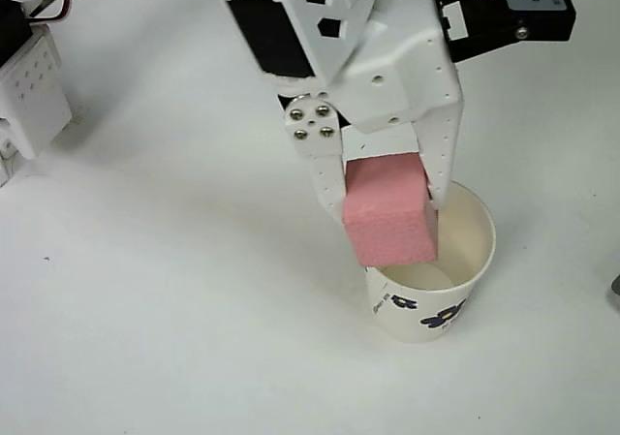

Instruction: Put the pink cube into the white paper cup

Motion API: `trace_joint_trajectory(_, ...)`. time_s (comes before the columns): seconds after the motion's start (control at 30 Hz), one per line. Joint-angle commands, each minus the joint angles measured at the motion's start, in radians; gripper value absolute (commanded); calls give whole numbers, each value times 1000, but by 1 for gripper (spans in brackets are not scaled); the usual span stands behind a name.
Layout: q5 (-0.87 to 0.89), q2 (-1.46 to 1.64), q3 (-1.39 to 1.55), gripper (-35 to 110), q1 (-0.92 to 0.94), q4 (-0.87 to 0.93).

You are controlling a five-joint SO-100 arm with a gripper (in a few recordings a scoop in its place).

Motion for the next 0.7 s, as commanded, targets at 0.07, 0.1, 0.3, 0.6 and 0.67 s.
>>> trace_joint_trajectory(0.07,5,21,-89,13,-32,14)
trace_joint_trajectory(0.1,6,18,-97,13,-37,14)
trace_joint_trajectory(0.3,21,8,-107,13,-66,14)
trace_joint_trajectory(0.6,48,-46,-130,13,-109,14)
trace_joint_trajectory(0.67,44,-48,-135,14,-112,14)
